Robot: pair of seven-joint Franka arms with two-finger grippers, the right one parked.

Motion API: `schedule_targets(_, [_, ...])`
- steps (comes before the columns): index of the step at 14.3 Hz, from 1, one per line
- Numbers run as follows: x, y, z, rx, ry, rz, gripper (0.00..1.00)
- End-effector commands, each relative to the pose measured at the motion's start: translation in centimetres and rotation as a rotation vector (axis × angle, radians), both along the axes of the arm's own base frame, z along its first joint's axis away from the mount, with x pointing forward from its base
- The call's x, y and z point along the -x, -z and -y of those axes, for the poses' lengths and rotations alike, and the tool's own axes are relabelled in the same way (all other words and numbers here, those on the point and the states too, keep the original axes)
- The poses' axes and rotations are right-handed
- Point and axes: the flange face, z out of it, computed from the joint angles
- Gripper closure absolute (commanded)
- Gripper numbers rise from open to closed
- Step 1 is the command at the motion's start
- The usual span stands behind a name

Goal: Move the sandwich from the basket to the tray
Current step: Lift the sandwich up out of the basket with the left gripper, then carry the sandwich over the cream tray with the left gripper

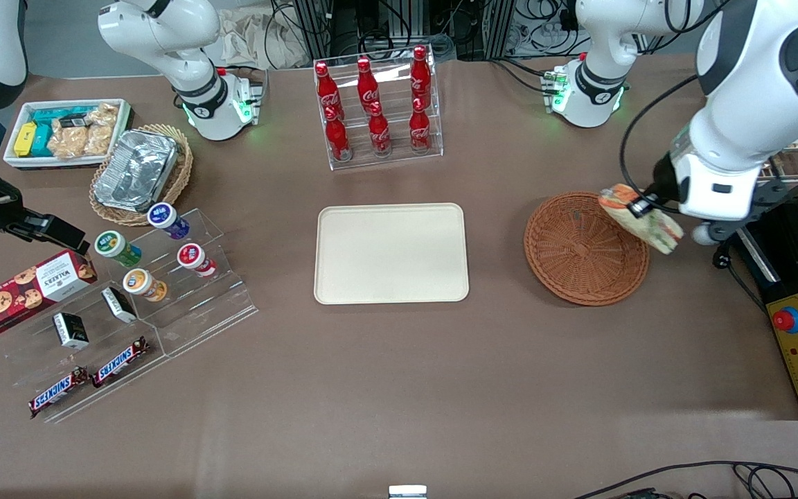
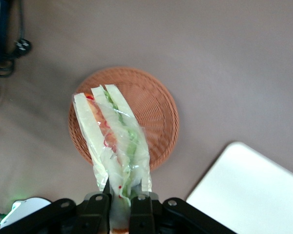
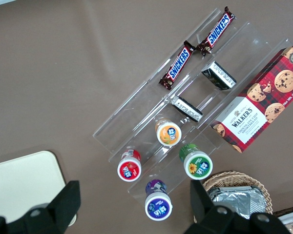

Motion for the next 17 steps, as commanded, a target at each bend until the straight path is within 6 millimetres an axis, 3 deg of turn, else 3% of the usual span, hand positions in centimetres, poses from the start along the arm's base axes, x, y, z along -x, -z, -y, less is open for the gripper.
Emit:
schedule_targets(1, [0.6,-0.3,2.6,0.039,0.108,-0.026,1.00])
schedule_targets(4, [1.8,0.1,6.5,0.041,0.218,-0.035,1.00])
schedule_targets(6, [2.8,1.7,10.3,0.045,0.267,-0.047,1.00])
schedule_targets(8, [2.5,3.7,13.1,0.064,0.232,-0.039,1.00])
schedule_targets(10, [3.9,5.4,17.2,0.065,0.293,-0.049,1.00])
schedule_targets(13, [4.3,9.3,21.5,0.067,0.325,-0.051,0.95])
schedule_targets(17, [5.0,14.8,24.7,0.091,0.361,-0.028,0.98])
